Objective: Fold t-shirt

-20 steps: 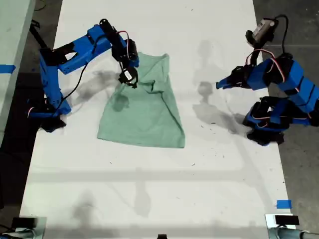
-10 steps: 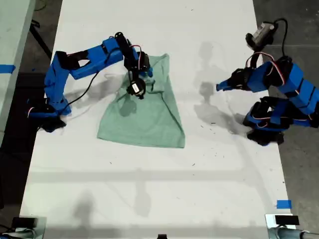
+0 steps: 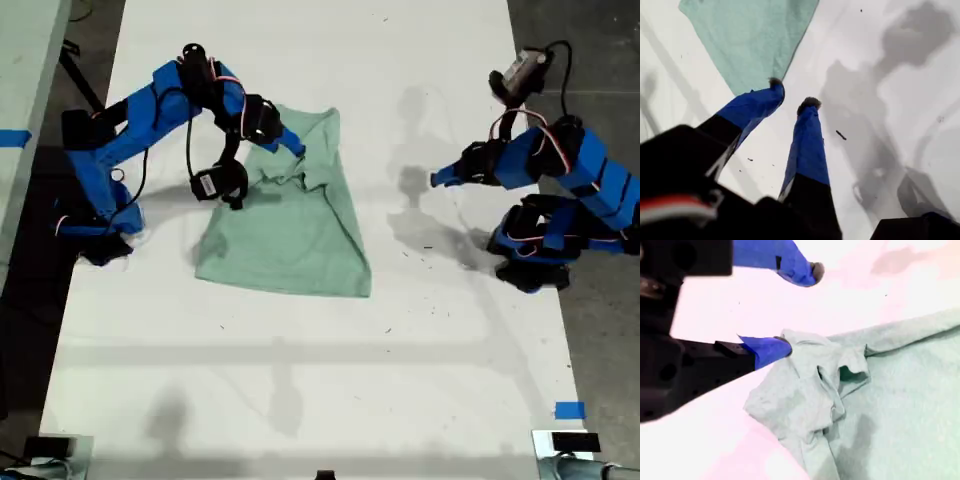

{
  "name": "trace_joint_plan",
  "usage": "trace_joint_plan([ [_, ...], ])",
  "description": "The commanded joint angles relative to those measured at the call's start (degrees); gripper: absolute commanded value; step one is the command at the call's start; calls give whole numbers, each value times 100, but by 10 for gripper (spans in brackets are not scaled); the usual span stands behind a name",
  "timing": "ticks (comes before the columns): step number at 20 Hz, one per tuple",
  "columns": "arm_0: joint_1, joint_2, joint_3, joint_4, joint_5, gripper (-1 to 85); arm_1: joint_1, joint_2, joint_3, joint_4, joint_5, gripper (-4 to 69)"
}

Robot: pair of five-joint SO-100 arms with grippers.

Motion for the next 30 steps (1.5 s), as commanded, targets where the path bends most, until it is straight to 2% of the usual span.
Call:
trace_joint_plan([
  [1, 413, 861, 378, 308, -9, 232, -352, 35, 44, -369, 149, 144],
  [2, 580, 1116, 747, 264, -44, 230, -545, -26, 132, -545, 193, 164],
  [5, 1266, 1995, 2347, -439, -299, 227, -1099, -457, 396, -1134, 360, 216],
  [10, 1934, 3357, 4799, -1406, -835, 223, -1723, -1310, 554, -2030, 439, 238],
  [15, 2109, 4131, 5985, -1714, -1248, 218, -2224, -2856, 308, -2979, 492, 250],
  [23, 2232, 4069, 6117, -1942, -1389, 211, -2654, -5695, -1318, -3199, 510, 264],
  [30, 2171, 4069, 6249, -1986, -1389, 209, -2584, -6495, -1354, -3621, 492, 176],
])
